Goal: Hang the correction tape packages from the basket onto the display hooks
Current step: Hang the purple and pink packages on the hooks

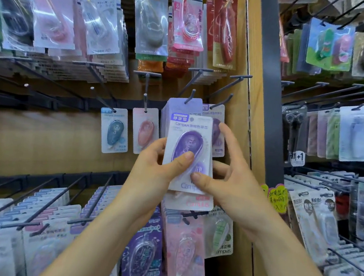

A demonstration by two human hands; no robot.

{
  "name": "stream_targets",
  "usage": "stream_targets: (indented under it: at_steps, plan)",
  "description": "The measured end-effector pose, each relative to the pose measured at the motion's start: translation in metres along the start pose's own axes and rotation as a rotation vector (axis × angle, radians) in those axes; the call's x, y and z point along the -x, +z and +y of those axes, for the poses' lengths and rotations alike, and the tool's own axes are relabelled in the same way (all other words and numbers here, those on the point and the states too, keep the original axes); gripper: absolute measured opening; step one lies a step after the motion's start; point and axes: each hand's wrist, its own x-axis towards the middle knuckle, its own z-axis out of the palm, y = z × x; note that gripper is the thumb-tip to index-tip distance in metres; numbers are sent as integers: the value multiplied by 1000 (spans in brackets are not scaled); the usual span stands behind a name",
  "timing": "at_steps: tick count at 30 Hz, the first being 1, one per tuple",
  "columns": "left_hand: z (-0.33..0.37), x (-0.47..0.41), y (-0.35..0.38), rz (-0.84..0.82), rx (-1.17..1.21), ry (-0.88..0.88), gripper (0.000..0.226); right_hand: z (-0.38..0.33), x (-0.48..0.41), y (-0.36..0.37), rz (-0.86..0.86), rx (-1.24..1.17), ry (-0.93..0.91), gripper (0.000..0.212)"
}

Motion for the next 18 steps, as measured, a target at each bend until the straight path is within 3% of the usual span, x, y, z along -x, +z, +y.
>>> stream_targets:
  at_steps: [2,5,11,14,16,18]
  plan:
    - [-1,0,0,38,-81,13,39,4,0,0,42,22,-65,80]
    - [2,1,-1,108,-172,55,36,5,3,0,86,9,-83,49]
    - [3,2,3,189,-52,67,35,10,7,3,126,-99,-156,43]
    - [9,0,-6,269,-44,136,26,13,6,-8,219,56,-175,25]
    - [17,-1,-19,241,-177,216,29,13,3,-18,319,189,-221,20]
    - [28,1,-29,96,-357,193,35,7,-1,-26,377,272,-270,23]
